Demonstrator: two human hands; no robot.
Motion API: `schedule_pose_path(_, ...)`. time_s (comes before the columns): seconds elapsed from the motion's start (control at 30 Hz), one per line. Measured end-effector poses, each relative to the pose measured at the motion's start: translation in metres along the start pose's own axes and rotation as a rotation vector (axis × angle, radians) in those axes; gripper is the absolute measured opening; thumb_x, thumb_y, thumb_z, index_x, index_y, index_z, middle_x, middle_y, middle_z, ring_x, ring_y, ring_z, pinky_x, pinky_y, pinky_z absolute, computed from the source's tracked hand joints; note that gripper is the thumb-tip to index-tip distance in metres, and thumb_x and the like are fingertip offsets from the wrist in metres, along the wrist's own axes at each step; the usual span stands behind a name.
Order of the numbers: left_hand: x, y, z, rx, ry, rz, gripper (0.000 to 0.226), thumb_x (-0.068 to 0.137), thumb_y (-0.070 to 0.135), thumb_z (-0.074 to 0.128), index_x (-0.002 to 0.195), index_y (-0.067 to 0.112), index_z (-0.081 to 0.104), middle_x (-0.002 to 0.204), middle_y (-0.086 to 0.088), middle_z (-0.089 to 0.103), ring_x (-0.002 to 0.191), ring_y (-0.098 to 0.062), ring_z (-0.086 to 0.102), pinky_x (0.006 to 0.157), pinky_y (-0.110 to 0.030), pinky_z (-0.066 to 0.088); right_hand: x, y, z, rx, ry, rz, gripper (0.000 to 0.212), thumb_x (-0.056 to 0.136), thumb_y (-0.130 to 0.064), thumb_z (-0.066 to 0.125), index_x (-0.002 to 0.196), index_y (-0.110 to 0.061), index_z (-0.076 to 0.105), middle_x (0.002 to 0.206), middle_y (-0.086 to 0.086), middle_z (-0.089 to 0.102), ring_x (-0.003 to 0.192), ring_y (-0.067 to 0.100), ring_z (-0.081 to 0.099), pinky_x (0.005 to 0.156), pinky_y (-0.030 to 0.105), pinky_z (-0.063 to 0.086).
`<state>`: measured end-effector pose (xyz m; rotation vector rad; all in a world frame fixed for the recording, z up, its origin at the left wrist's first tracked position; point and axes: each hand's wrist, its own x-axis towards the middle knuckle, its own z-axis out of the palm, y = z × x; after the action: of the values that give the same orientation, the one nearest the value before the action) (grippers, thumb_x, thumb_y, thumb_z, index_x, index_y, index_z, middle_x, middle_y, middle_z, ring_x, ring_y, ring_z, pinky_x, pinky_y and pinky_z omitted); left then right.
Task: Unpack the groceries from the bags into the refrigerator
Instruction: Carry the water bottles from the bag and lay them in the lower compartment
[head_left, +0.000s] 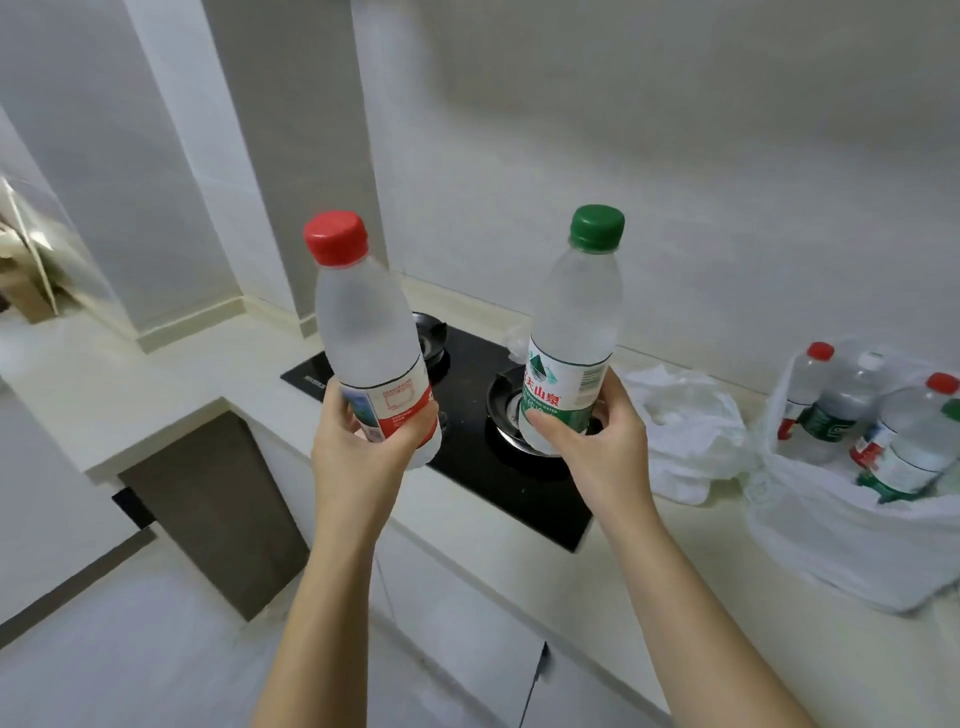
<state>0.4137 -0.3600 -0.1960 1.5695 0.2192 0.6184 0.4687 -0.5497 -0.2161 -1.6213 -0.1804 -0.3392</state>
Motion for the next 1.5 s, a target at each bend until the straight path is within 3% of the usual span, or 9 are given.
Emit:
schedule_pose_path(0.2, -0.003, 0.013, -0.059, 0.082, 0.227, 0.011, 0.050, 0.073, 0.020, 0.082, 0.093, 0.052, 0.050, 0.090, 0.027, 0.064, 0.083, 0.014, 0.061, 0.068, -0.011, 0.045, 0.000, -0.008, 0.066, 0.094, -0.217, -0.026, 0.058, 0.070, -0.008, 0.085, 0.119, -0.028, 0.062, 0.108, -0.015, 0.070, 0.102, 0.004, 0.066, 0.084, 0.019, 0.054)
schedule_pose_path(0.33, -0.012, 0.016, -0.105, 0.104, 0.438, -0.005, 0.061, 0.072, 0.018, 0.084, 0.120, 0.038, 0.053, 0.112, 0.012, 0.064, 0.101, -0.006, 0.062, 0.067, -0.010, 0.046, -0.006, -0.010, 0.115, 0.147, -0.393, -0.038, 0.061, 0.072, -0.012, 0.085, 0.125, -0.028, 0.060, 0.112, -0.014, 0.069, 0.106, 0.005, 0.064, 0.089, 0.026, 0.055)
schedule_pose_path(0.53, -0.035, 0.025, -0.164, 0.176, 0.721, -0.004, 0.055, 0.073, 0.018, 0.082, 0.110, 0.042, 0.048, 0.101, 0.025, 0.057, 0.092, 0.001, 0.058, 0.065, -0.007, 0.044, -0.018, -0.018, 0.198, 0.218, -0.680, -0.070, 0.063, 0.073, -0.020, 0.085, 0.127, -0.032, 0.056, 0.118, -0.018, 0.065, 0.113, 0.003, 0.059, 0.089, 0.021, 0.053)
schedule_pose_path(0.67, -0.050, 0.037, -0.193, 0.263, 0.923, 0.000, 0.048, 0.074, 0.016, 0.081, 0.101, 0.041, 0.050, 0.098, 0.026, 0.057, 0.090, 0.002, 0.058, 0.064, -0.008, 0.043, -0.032, -0.035, 0.250, 0.281, -0.892, -0.084, 0.062, 0.075, -0.018, 0.083, 0.125, -0.038, 0.051, 0.115, -0.024, 0.060, 0.107, -0.007, 0.056, 0.075, 0.002, 0.046)
schedule_pose_path(0.77, -0.063, 0.045, -0.208, 0.339, 1.068, 0.008, 0.051, 0.073, 0.015, 0.082, 0.104, 0.042, 0.052, 0.104, 0.018, 0.062, 0.095, -0.002, 0.061, 0.070, -0.012, 0.045, -0.045, -0.043, 0.281, 0.343, -1.017, -0.101, 0.063, 0.074, -0.017, 0.084, 0.116, -0.048, 0.049, 0.106, -0.034, 0.058, 0.101, -0.013, 0.056, 0.074, 0.001, 0.045)
schedule_pose_path(1.03, -0.118, 0.068, -0.214, 0.532, 1.443, 0.007, 0.048, 0.070, 0.017, 0.084, 0.107, 0.031, 0.057, 0.098, 0.015, 0.067, 0.088, 0.003, 0.064, 0.070, -0.014, 0.049, -0.092, -0.071, 0.332, 0.520, -1.318, -0.164, 0.053, 0.074, -0.010, 0.083, 0.119, -0.024, 0.059, 0.110, -0.018, 0.066, 0.101, -0.007, 0.059, 0.082, 0.009, 0.049)
schedule_pose_path(1.23, -0.169, 0.089, -0.206, 0.649, 1.731, -0.022, 0.051, 0.070, 0.019, 0.085, 0.112, 0.026, 0.058, 0.102, 0.013, 0.068, 0.095, -0.004, 0.065, 0.077, -0.018, 0.049, -0.146, -0.096, 0.344, 0.615, -1.581, -0.110, 0.053, 0.073, -0.012, 0.084, 0.106, -0.042, 0.056, 0.094, -0.033, 0.065, 0.092, -0.016, 0.058, 0.071, 0.003, 0.046)
schedule_pose_path(1.37, -0.201, 0.099, -0.187, 0.608, 1.900, -0.014, 0.052, 0.070, 0.020, 0.085, 0.112, 0.032, 0.057, 0.105, 0.015, 0.068, 0.097, -0.004, 0.066, 0.087, -0.029, 0.053, -0.180, -0.109, 0.337, 0.670, -1.761, -0.069, 0.061, 0.072, -0.017, 0.085, 0.125, -0.031, 0.058, 0.110, -0.021, 0.068, 0.102, -0.006, 0.060, 0.077, 0.005, 0.048)
schedule_pose_path(1.5, -0.234, 0.110, -0.165, 0.644, 2.045, 0.008, 0.047, 0.071, 0.018, 0.085, 0.101, 0.039, 0.056, 0.101, 0.018, 0.067, 0.091, 0.003, 0.066, 0.079, -0.020, 0.050, -0.211, -0.128, 0.320, 0.762, -1.891, -0.057, 0.064, 0.072, -0.012, 0.085, 0.128, -0.027, 0.058, 0.110, -0.020, 0.067, 0.098, -0.011, 0.060, 0.073, 0.004, 0.046)
